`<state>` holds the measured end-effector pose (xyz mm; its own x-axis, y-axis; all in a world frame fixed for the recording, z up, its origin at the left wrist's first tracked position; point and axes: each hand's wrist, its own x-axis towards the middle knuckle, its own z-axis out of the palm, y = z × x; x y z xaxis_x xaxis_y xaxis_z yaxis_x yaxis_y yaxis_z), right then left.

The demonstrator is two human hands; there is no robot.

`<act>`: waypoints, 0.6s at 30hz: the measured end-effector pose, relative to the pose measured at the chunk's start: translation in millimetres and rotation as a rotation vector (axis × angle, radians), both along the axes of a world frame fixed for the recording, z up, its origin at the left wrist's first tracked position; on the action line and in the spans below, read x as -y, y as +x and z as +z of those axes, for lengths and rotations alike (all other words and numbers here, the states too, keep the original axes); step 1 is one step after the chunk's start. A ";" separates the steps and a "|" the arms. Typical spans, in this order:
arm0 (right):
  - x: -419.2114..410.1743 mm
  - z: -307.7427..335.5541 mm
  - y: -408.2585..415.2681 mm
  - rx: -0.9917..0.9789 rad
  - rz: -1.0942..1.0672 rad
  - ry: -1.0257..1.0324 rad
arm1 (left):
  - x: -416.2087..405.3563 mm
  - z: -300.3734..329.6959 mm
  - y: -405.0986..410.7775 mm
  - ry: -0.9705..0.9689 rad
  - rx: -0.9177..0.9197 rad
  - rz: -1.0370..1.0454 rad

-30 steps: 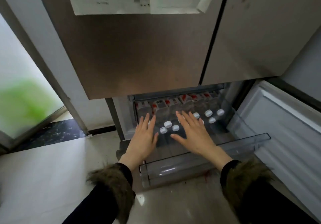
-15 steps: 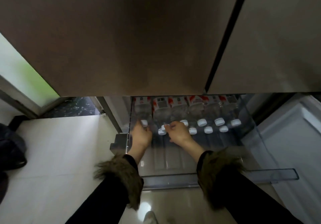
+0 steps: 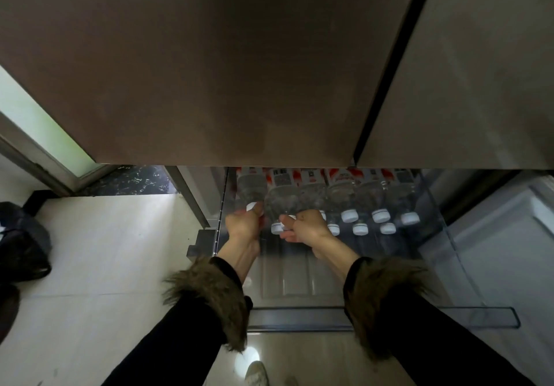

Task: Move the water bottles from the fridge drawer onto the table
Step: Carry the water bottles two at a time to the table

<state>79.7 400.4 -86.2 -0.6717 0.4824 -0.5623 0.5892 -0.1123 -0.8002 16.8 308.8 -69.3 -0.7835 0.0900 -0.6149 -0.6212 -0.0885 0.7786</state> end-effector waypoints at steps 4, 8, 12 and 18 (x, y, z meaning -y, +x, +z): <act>2.2 15.8 18.0 -0.036 0.030 0.035 | 14.0 7.1 7.9 -0.123 -0.113 -0.090; 8.6 31.0 40.8 -0.082 0.005 0.134 | 39.9 8.8 18.6 -0.276 -0.218 -0.179; 13.3 51.8 54.8 -0.117 -0.021 0.245 | 58.7 33.8 26.6 -0.373 -0.380 -0.237; 19.8 80.8 76.2 -0.232 -0.088 0.496 | 82.9 75.1 34.6 -0.582 -0.719 -0.284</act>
